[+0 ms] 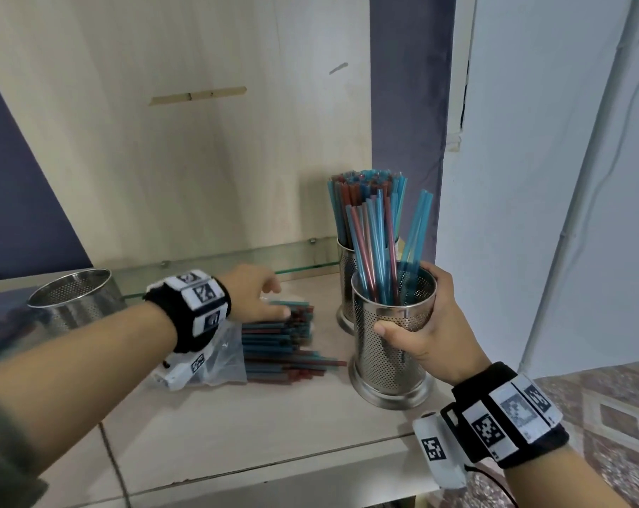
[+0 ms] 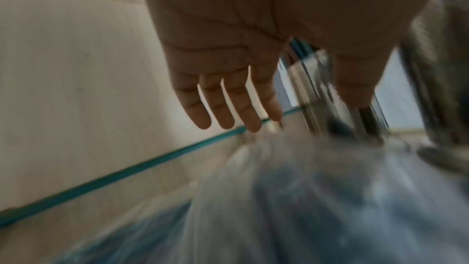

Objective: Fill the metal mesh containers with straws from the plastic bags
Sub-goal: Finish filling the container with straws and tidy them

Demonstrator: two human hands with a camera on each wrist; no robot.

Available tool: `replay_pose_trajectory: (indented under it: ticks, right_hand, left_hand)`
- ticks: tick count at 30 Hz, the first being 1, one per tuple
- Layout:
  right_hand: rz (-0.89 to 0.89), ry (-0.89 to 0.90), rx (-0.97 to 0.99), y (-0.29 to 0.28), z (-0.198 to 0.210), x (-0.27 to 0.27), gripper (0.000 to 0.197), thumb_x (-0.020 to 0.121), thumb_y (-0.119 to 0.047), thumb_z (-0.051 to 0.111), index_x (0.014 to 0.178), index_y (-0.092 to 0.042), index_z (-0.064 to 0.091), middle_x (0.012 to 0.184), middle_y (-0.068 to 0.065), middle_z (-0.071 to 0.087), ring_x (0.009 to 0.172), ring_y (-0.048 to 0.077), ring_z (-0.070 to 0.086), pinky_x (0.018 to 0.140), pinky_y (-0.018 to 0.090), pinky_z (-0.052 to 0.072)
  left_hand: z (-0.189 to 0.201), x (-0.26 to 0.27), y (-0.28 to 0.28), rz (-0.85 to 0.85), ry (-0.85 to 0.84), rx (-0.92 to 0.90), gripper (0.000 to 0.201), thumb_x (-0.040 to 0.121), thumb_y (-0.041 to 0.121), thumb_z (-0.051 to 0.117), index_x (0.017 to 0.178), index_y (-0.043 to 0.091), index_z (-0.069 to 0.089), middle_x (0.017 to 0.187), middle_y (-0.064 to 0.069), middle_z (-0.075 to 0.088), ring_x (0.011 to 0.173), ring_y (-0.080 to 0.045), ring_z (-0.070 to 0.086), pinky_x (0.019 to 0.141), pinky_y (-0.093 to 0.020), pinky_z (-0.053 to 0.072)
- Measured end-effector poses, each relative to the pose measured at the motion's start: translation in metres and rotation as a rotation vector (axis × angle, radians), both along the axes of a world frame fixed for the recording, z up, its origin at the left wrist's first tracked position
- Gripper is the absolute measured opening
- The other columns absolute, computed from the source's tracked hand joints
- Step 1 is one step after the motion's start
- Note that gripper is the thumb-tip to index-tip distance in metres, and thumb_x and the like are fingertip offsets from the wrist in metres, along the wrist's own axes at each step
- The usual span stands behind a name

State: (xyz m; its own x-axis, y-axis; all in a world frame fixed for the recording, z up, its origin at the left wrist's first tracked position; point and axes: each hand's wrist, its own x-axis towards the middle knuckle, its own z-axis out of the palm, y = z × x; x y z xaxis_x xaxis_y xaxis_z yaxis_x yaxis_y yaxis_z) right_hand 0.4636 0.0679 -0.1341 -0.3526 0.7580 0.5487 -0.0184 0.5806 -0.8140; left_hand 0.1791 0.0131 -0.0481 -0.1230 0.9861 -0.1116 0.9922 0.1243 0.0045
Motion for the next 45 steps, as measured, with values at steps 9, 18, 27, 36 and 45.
replay_pose_trajectory:
  ticks: [9,18,27,36,45]
  right_hand:
    - [-0.022,-0.025,0.005,0.001,-0.001,0.0,0.11,0.045,-0.074,0.082,0.134,-0.035,0.03,0.126,-0.014,0.058,0.117,0.003,0.059,0.095,0.02,0.048]
    - [-0.042,-0.038,0.009,0.002,-0.002,0.0,0.109,0.047,-0.06,0.086,0.135,-0.028,0.03,0.121,-0.019,0.058,0.114,-0.003,0.058,0.094,0.012,0.046]
    - [-0.05,-0.036,0.003,0.002,-0.002,-0.002,0.111,0.044,-0.067,0.086,0.134,-0.032,0.03,0.125,-0.015,0.057,0.116,0.002,0.058,0.095,0.017,0.047]
    - [-0.056,-0.027,0.014,0.005,-0.005,-0.004,0.103,0.05,-0.054,0.085,0.133,-0.035,0.029,0.126,-0.016,0.055,0.119,0.002,0.056,0.096,0.016,0.045]
    - [-0.04,-0.017,0.024,0.004,-0.004,-0.004,0.096,0.049,-0.056,0.085,0.127,-0.046,0.029,0.125,-0.018,0.054,0.117,0.0,0.056,0.094,0.013,0.046]
  left_hand:
    - [-0.053,0.007,-0.021,-0.193,0.35,-0.11,0.104,0.062,0.072,0.073,0.146,0.025,0.032,0.143,0.002,0.037,0.132,-0.023,0.029,0.112,-0.043,0.025]
    - [-0.063,0.0,-0.022,-0.129,0.409,-0.029,0.081,0.073,0.07,0.064,0.136,0.024,0.043,0.134,0.003,0.05,0.129,-0.021,0.038,0.114,-0.048,0.016]
    - [-0.066,0.0,-0.019,-0.16,0.354,-0.005,0.037,0.089,0.046,0.055,0.118,0.023,0.056,0.118,0.003,0.061,0.114,-0.02,0.051,0.109,-0.045,0.024]
    - [-0.06,0.006,-0.014,-0.112,0.293,-0.012,0.027,0.088,0.042,0.056,0.106,0.023,0.056,0.111,0.003,0.06,0.111,-0.02,0.054,0.111,-0.049,0.021]
    - [-0.055,0.006,-0.01,-0.108,0.168,0.175,0.018,0.093,0.04,0.051,0.098,0.025,0.044,0.092,0.007,0.06,0.096,-0.02,0.06,0.115,-0.044,0.012]
